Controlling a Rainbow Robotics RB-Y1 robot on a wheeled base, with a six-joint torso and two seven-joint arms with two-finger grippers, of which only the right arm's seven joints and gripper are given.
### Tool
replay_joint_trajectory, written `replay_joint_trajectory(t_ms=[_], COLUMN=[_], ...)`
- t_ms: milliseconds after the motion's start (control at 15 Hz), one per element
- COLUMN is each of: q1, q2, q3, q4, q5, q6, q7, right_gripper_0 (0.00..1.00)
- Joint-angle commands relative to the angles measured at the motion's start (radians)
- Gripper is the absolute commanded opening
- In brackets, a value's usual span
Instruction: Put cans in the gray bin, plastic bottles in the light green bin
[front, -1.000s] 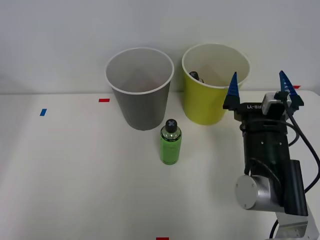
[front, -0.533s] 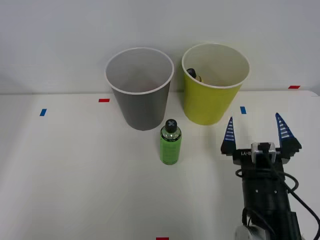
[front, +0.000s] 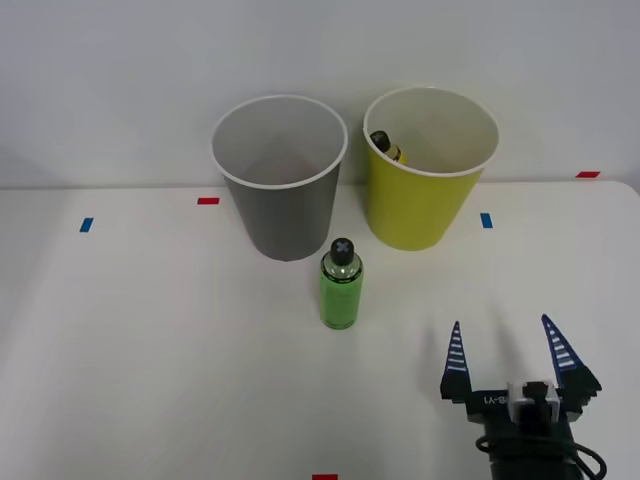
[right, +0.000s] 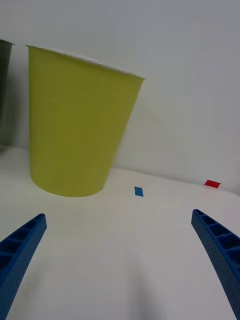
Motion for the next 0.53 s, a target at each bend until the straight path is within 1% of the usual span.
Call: replay_joint_trajectory(t_ms=[67, 333, 533], q1=[0.038, 0.078, 0.118], q2=[-0.02, -0.058, -0.078], q3=[-0.013, -0.013, 0.01], q4=[0.0, 0.0, 0.0], q5=[0.094, 0.12, 0.125], q6=[0.0, -0.001, -0.001], q7=[-0.147, -0.157, -0.157], right_gripper_0=[1.0, 1.0, 1.0])
